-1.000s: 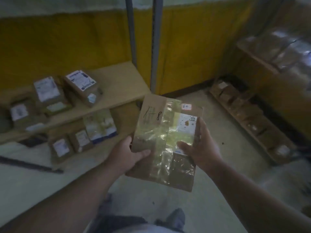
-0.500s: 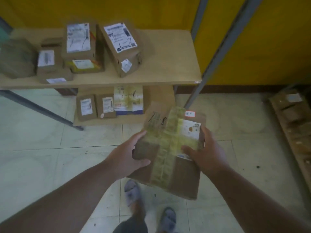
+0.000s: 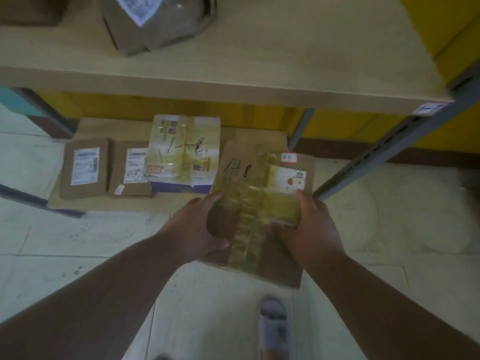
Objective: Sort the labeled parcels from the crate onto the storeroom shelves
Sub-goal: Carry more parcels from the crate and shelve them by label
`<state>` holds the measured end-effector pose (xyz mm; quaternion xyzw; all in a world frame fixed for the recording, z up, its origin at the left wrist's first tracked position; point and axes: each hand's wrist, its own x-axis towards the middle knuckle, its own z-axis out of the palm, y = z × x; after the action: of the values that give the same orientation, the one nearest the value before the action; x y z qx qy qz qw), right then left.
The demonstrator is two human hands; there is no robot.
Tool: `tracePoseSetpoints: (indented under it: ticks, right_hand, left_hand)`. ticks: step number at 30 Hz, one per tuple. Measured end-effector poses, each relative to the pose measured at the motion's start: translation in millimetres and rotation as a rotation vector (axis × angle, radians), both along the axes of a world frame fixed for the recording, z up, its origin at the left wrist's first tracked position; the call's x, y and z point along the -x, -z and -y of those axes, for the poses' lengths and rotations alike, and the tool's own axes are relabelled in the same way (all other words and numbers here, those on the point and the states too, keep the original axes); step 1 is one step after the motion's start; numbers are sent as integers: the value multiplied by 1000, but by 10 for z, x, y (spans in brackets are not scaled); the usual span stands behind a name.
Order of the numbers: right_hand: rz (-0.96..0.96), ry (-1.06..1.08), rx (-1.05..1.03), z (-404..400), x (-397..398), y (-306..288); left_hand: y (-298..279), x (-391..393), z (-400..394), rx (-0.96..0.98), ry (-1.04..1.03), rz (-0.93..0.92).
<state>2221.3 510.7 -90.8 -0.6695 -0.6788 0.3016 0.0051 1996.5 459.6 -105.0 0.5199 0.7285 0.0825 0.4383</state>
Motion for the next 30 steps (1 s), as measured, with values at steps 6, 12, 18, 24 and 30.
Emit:
tracePoseSetpoints:
  ticks: [6, 12, 18, 24, 30]
  right_hand:
    - [56, 40, -182, -599, 219, 525]
    - [112, 10, -231, -1340, 233, 902]
    - [194, -116, -291, -1925, 281, 1466]
    - [161, -105, -261, -2007, 258, 1873]
    - [173, -96, -280, -1939, 250, 1974]
  left_hand:
    - [508, 107, -760, -111, 39, -1]
    - [922, 11, -1411, -229, 70, -200]
    - [1268, -32, -1746, -282, 50, -333]
    - [1638, -138, -1854, -355, 68, -518]
    - [1681, -240, -1827, -332, 180, -747]
